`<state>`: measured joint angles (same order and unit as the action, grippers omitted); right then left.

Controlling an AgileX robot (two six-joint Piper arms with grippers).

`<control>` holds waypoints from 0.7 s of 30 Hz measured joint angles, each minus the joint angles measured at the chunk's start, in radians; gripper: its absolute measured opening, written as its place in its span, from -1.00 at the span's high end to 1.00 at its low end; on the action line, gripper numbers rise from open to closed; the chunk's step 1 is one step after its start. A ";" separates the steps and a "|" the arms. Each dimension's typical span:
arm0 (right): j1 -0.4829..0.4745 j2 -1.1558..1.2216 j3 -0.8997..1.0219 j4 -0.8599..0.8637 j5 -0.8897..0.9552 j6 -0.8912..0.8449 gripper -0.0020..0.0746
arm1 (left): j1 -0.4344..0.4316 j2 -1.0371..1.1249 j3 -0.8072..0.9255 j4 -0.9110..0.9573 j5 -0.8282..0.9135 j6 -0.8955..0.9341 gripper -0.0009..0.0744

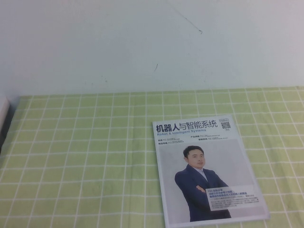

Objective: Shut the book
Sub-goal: 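Close the open booklet and leave it lying on the table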

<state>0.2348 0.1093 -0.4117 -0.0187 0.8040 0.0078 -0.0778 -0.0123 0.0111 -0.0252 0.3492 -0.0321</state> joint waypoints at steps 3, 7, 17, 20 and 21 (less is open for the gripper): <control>0.000 0.000 0.000 0.000 0.000 0.000 0.95 | -0.001 0.000 0.000 0.002 0.000 -0.042 0.99; 0.000 0.000 0.000 0.000 0.000 0.000 0.95 | -0.018 0.000 0.000 0.004 0.000 -0.060 0.99; 0.000 0.000 0.000 0.000 0.000 0.000 0.95 | -0.057 0.000 0.000 0.004 -0.004 -0.034 0.99; 0.000 0.000 0.000 0.000 0.000 0.000 0.95 | -0.057 0.000 0.000 0.004 -0.004 -0.034 0.99; 0.000 0.000 0.000 0.000 0.000 0.000 0.95 | -0.057 0.000 0.000 0.004 -0.004 -0.034 0.99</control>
<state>0.2348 0.1093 -0.4117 -0.0187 0.8040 0.0078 -0.1350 -0.0123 0.0111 -0.0209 0.3451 -0.0657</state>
